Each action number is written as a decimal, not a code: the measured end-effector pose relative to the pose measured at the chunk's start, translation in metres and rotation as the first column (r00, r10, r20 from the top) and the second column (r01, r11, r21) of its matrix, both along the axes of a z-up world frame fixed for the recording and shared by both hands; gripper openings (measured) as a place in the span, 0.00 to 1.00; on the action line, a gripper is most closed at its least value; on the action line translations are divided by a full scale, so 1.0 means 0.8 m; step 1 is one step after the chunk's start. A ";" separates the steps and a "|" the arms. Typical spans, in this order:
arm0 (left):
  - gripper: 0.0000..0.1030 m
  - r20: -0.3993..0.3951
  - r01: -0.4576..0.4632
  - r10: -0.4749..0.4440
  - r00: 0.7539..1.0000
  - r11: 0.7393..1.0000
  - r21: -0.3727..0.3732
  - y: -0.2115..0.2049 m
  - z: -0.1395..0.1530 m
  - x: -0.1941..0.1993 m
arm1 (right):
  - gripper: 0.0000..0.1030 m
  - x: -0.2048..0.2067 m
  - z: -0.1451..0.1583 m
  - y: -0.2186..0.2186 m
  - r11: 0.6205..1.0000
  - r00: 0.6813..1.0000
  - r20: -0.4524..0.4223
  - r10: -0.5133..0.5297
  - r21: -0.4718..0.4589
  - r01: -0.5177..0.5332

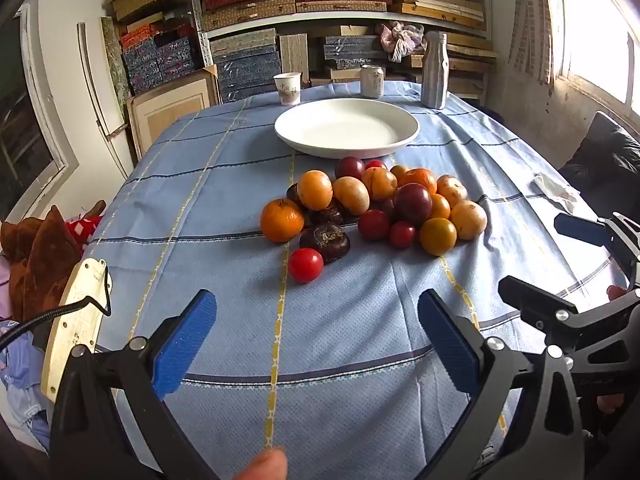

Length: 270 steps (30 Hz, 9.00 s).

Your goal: Organize fruits

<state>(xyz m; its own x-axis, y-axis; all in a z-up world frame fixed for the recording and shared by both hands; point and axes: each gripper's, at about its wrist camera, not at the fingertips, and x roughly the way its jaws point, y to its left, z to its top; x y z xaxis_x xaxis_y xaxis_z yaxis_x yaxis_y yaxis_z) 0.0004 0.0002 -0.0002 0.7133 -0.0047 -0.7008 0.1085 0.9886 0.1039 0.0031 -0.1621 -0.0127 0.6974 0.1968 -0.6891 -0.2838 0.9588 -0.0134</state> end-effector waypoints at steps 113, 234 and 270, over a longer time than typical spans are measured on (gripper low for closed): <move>0.96 0.001 0.052 -0.052 0.999 0.995 -0.085 0.017 -0.024 0.014 | 0.97 0.015 -0.005 -0.021 0.993 0.999 -0.053 0.002 0.115 0.004; 0.47 -0.113 0.168 -0.186 0.976 0.974 -0.153 -0.004 -0.049 0.408 | 0.59 0.385 -0.025 -0.023 0.991 0.991 -0.131 -0.002 0.130 0.020; 0.84 0.027 0.037 -0.034 0.999 0.987 -0.153 0.088 -0.058 0.175 | 0.97 0.143 0.000 -0.125 0.924 0.975 0.117 -0.188 0.359 0.135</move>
<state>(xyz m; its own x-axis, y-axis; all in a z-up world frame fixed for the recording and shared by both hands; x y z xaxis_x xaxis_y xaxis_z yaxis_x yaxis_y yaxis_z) 0.1405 0.0704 -0.0466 0.7272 -0.1366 -0.6726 0.1433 0.9886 -0.0459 0.1174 -0.2622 -0.0128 0.8278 0.2806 -0.4858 -0.1448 0.9434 0.2983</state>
